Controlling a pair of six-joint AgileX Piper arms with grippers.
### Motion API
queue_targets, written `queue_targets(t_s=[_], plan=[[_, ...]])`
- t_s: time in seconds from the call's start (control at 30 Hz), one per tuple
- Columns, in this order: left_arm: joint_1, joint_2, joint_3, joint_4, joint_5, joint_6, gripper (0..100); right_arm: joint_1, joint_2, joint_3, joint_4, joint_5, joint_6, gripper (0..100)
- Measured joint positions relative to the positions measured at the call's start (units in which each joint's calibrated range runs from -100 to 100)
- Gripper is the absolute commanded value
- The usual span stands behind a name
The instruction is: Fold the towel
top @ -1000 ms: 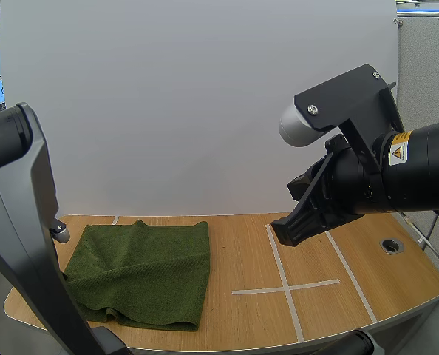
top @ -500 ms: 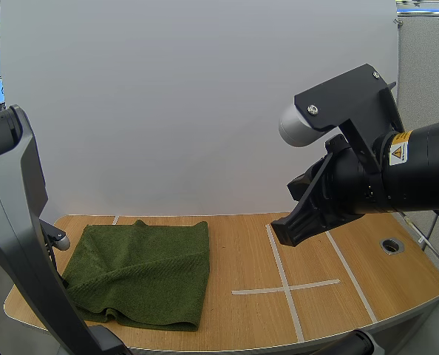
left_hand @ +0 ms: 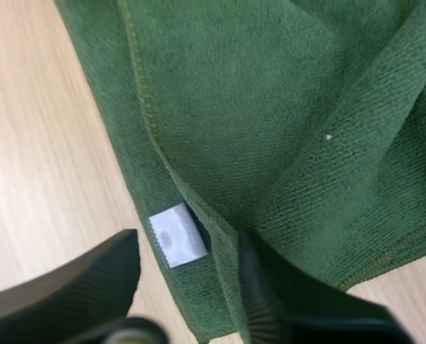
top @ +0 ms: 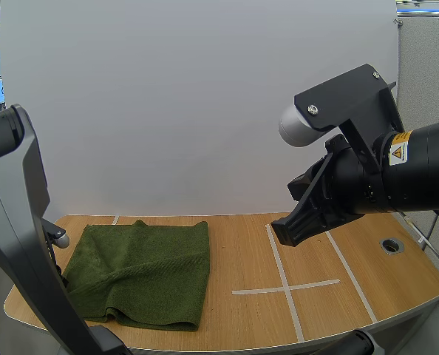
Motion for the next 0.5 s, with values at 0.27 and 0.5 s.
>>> queue_targets(t_s=[0.27, 0.5], plan=[[0.0, -3.41, -4.09, -3.89, 5.33, 0.11, 75, 0.0, 0.18, 0.0, 2.88, 0.0, -0.7, 0], [0.0, -3.7, -7.59, -9.85, 12.62, 0.2, 75, 0.0, 9.52, 0.72, 12.21, 0.0, -3.96, 0]])
